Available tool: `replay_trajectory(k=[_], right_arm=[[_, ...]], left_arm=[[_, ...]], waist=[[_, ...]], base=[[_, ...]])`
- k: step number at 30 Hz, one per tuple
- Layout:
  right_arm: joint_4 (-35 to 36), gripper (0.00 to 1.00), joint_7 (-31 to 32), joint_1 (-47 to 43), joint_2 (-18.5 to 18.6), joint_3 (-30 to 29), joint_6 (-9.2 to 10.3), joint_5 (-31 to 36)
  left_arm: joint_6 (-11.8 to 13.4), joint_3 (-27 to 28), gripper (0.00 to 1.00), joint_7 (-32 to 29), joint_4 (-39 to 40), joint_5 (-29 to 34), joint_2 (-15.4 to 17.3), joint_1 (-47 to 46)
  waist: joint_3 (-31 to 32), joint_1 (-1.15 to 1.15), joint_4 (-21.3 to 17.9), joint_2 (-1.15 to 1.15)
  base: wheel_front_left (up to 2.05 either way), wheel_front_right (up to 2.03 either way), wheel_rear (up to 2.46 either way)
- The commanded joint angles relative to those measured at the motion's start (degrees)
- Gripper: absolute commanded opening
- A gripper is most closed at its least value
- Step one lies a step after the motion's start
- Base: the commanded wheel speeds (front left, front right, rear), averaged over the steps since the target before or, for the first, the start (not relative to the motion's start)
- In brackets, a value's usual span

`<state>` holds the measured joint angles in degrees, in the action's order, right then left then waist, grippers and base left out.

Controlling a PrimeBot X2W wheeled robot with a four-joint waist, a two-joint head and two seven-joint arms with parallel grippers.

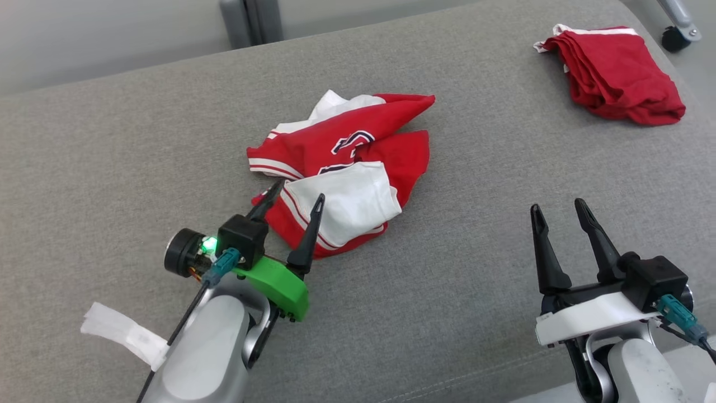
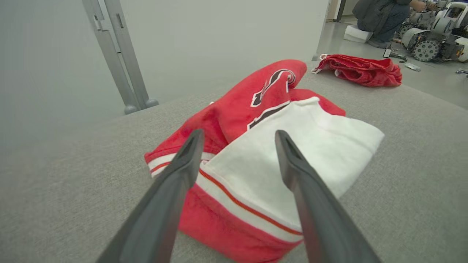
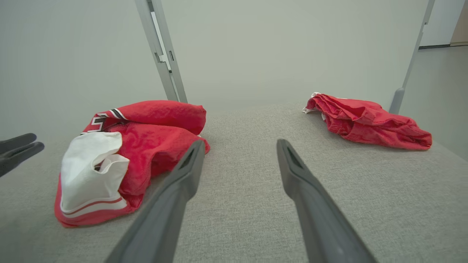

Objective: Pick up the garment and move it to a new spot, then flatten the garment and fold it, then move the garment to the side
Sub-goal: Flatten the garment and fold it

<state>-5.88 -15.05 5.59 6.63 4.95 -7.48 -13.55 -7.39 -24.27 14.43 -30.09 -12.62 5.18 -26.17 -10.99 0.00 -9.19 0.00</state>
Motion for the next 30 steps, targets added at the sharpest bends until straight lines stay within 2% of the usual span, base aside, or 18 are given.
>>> replay_trajectory(k=[1,7,8,9,10,14,18,25,30], right_arm=[[0.1,1.0,-0.2,0.8,-0.1,0.0,-0.02,-0.4],[0.2,1.0,-0.2,1.7,-0.5,0.4,-0.02,-0.1],[0.2,1.0,-0.2,1.8,-0.5,0.3,-0.02,-0.1],[0.2,1.0,-0.2,1.8,-0.6,0.2,-0.02,-0.1],[0.3,1.0,-0.2,1.8,-0.7,0.2,-0.02,0.0],[0.1,1.0,-0.2,1.4,-0.5,-0.6,-0.02,0.2],[0.1,1.0,-0.2,0.3,-0.8,-1.2,-0.02,0.7],[0.1,1.0,-0.2,-1.1,-0.4,-1.3,-0.02,0.7],[-0.2,1.0,-0.2,-1.4,-0.6,-0.6,-0.02,0.9]], left_arm=[[-0.1,-0.9,1.0,0.2,-1.1,-0.7,0.3,-1.1],[-0.1,-4.3,1.0,-0.5,-7.7,-3.3,-0.1,-2.7],[-0.1,-4.9,0.81,-0.6,-8.9,-3.6,-0.2,-3.2],[-0.1,-5.3,0.37,-0.5,-10.0,-4.0,-0.4,-3.8],[-0.1,-5.5,0.0,-0.3,-10.6,-4.2,-0.5,-4.3],[-0.1,-5.5,0.0,0.4,-12.0,-5.7,-1.0,-5.6],[0.0,-4.1,0.0,0.9,-10.0,-6.5,-0.6,-3.9],[2.2,0.5,0.0,0.8,3.9,-5.9,2.5,4.3],[3.4,2.6,0.0,0.8,9.6,-7.2,3.8,12.0]], waist=[[-2.1,0.0,-2.4,0.0],[-3.2,0.0,-3.8,0.0],[-3.5,0.0,-3.9,0.0],[-3.7,0.0,-4.0,0.0],[-3.8,0.0,-4.0,0.0],[-3.4,0.0,-3.6,0.0],[-2.1,0.0,-2.0,0.0],[0.5,0.0,3.9,0.0],[1.1,0.0,6.9,0.0]], base=[[0.0,0.0,0.0],[0.0,0.0,0.0],[0.0,0.0,0.0],[0.0,0.0,0.0],[0.0,0.0,0.0],[0.0,0.0,0.0],[0.0,0.0,0.0],[0.0,0.0,0.0],[0.0,0.0,0.0]])
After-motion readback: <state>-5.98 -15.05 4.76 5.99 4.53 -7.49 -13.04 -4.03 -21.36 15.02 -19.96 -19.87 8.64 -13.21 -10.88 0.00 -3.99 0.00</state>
